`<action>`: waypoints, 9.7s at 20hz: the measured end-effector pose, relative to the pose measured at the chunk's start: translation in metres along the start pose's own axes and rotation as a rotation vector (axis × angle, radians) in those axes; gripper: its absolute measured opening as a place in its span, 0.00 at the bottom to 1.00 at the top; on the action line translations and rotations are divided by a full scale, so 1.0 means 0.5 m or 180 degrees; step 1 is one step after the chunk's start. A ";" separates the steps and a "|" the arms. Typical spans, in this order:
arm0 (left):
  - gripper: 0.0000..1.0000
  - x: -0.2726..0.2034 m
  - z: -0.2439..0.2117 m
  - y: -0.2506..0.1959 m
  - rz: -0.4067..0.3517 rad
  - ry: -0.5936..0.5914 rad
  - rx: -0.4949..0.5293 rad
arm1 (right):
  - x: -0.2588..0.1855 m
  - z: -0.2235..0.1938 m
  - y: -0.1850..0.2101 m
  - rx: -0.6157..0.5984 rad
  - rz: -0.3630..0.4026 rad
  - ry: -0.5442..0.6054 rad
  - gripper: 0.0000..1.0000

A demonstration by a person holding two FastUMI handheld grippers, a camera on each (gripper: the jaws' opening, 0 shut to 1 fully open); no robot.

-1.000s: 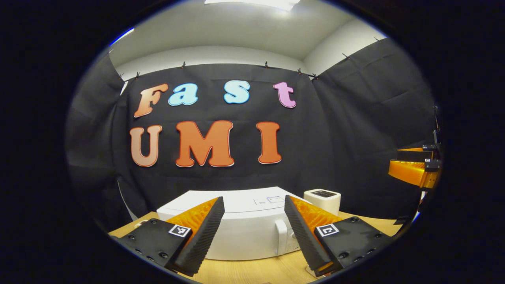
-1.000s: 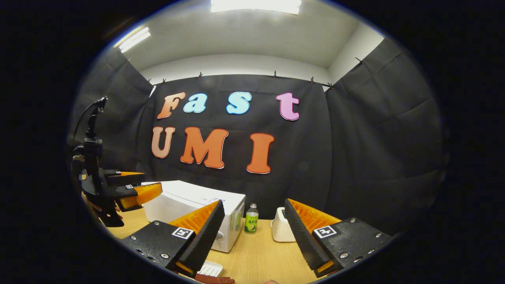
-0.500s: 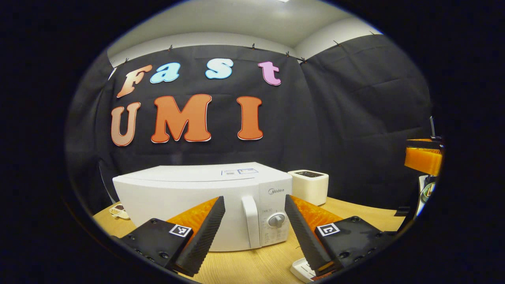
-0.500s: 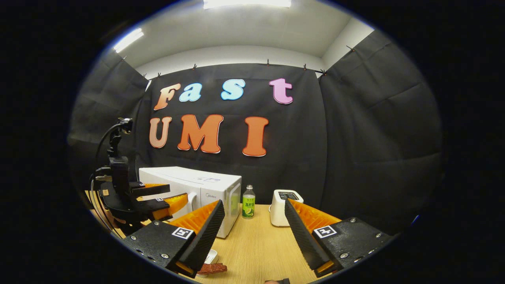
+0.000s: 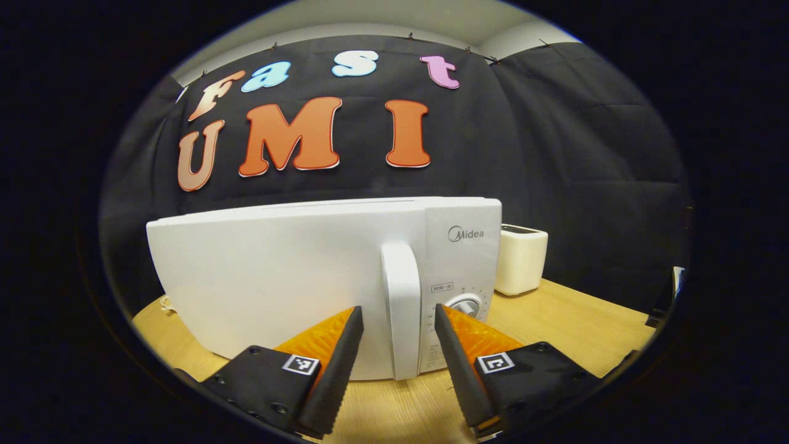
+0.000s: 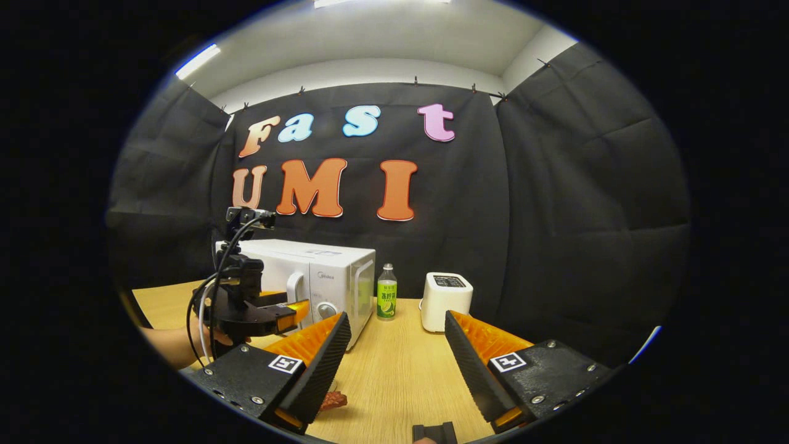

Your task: Open the microwave oven with the left hand, put the food in, and close the microwave oven.

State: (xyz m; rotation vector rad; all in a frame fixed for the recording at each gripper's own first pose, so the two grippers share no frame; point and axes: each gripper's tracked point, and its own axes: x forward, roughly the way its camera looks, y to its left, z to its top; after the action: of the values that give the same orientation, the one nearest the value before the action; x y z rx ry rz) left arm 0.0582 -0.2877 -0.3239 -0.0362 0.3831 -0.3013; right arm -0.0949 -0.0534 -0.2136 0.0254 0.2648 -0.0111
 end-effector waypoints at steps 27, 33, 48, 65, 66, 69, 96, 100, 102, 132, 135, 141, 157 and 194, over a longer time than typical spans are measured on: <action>0.12 -0.114 -0.019 -0.012 0.0015 -0.0112 -0.0107 | 0.009 -0.104 -0.007 0.0242 -0.0018 0.0383 0.95; 0.12 -0.238 -0.037 0.029 -0.0085 -0.0191 -0.0011 | -0.004 -0.133 0.041 0.0262 0.0073 0.0495 0.95; 0.29 -0.559 -0.106 0.310 0.0689 -0.0347 0.0303 | -0.037 -0.203 0.118 0.0358 0.0100 0.0770 0.95; 0.76 -0.733 -0.154 0.636 0.1244 -0.0309 -0.0140 | -0.021 -0.341 0.164 0.1066 0.0098 0.1518 0.88; 0.76 -0.741 -0.154 0.649 0.1300 -0.0312 -0.0171 | -0.020 -0.343 0.164 0.1178 0.0101 0.1526 0.86; 0.76 -0.744 -0.140 0.674 0.1381 -0.0370 -0.0256 | -0.009 -0.342 0.173 0.1525 0.0140 0.1529 0.74; 0.84 -0.658 -0.109 0.726 0.1566 -0.0301 -0.0117 | 0.027 -0.179 0.242 0.1200 0.0265 0.0985 0.15; 0.88 -0.643 -0.108 0.741 0.1549 -0.0308 -0.0105 | 0.053 -0.129 0.282 0.1163 0.0336 0.0859 0.16; 0.88 -0.635 -0.093 0.751 0.1544 -0.0366 -0.0134 | 0.074 -0.103 0.307 0.1168 0.0344 0.0759 0.16; 0.88 -0.626 -0.103 0.846 0.1634 -0.0415 -0.0417 | 0.575 -0.167 0.658 0.2799 0.0059 0.0277 0.16; 0.88 -0.644 -0.106 0.849 0.1660 -0.0410 -0.0406 | 0.620 -0.206 0.667 0.2793 -0.0113 0.0303 0.16; 0.85 -0.656 -0.124 0.855 0.1696 -0.0361 -0.0465 | 0.657 -0.231 0.694 0.2827 -0.0183 0.0294 0.16; 0.90 -0.627 -0.108 0.789 0.1479 -0.0342 -0.0377 | 0.618 -0.277 0.692 0.1184 -0.0052 0.0703 0.57; 0.16 -0.332 -0.018 0.186 -0.0328 -0.0254 0.0176 | 0.102 0.042 0.160 0.0116 0.0176 -0.0346 0.91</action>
State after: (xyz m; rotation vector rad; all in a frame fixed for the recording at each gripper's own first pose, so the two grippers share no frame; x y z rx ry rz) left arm -0.0657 -0.1497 -0.2803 -0.0136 0.2940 -0.4109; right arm -0.0392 0.0255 -0.2048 0.0682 0.1550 0.0378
